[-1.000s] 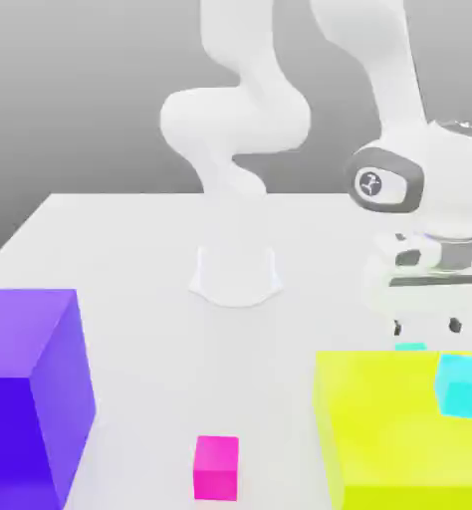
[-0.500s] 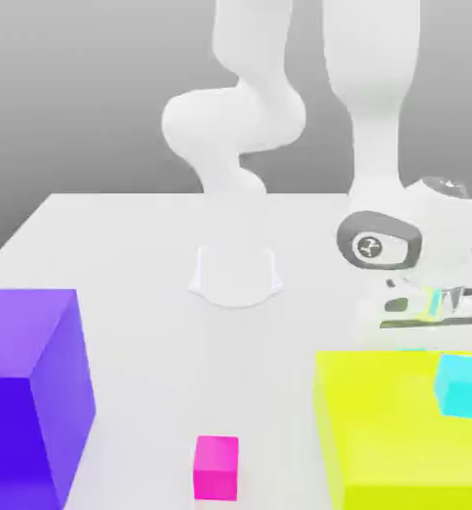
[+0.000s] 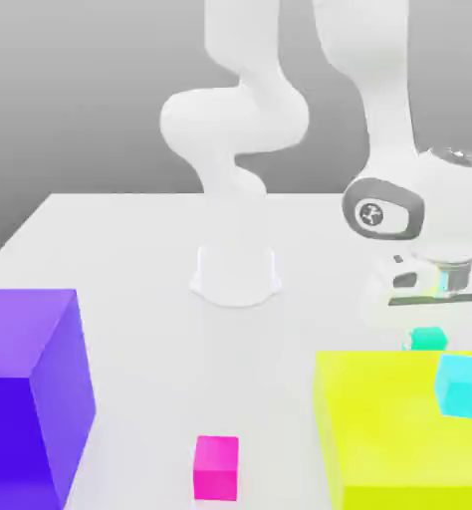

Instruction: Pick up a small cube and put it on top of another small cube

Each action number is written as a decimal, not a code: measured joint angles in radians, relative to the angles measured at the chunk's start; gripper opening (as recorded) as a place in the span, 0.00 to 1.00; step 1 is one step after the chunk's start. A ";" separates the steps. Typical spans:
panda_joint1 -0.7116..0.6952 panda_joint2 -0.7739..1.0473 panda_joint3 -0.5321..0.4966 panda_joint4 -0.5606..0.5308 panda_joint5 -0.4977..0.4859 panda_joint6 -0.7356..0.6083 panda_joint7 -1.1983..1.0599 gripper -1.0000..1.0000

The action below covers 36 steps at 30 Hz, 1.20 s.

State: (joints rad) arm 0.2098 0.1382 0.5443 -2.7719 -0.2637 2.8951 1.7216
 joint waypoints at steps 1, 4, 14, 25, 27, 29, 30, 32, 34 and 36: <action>-0.009 -0.019 0.016 -0.006 0.036 -0.012 -0.027 0.00; -0.022 -0.052 0.064 -0.006 0.110 -0.037 -0.123 0.00; -0.118 -0.008 0.143 0.226 0.219 -0.118 -0.615 0.00; -0.345 -0.011 -0.106 0.329 0.255 -0.242 -0.430 0.00; -0.378 -0.020 -0.153 0.311 0.249 -0.251 -0.326 0.00; -0.412 -0.030 -0.198 0.289 0.243 -0.258 -0.217 0.00; -0.430 -0.036 -0.220 0.278 0.241 -0.262 -0.163 0.00; -0.467 -0.048 -0.258 0.256 0.237 -0.268 -0.061 0.00; -0.506 -0.062 -0.288 0.233 0.234 -0.273 0.039 0.00; -0.509 -0.027 -0.304 0.227 0.209 -0.238 0.096 0.00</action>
State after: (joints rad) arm -0.2989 0.1109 0.2407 -2.5451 -0.0550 2.6573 1.8176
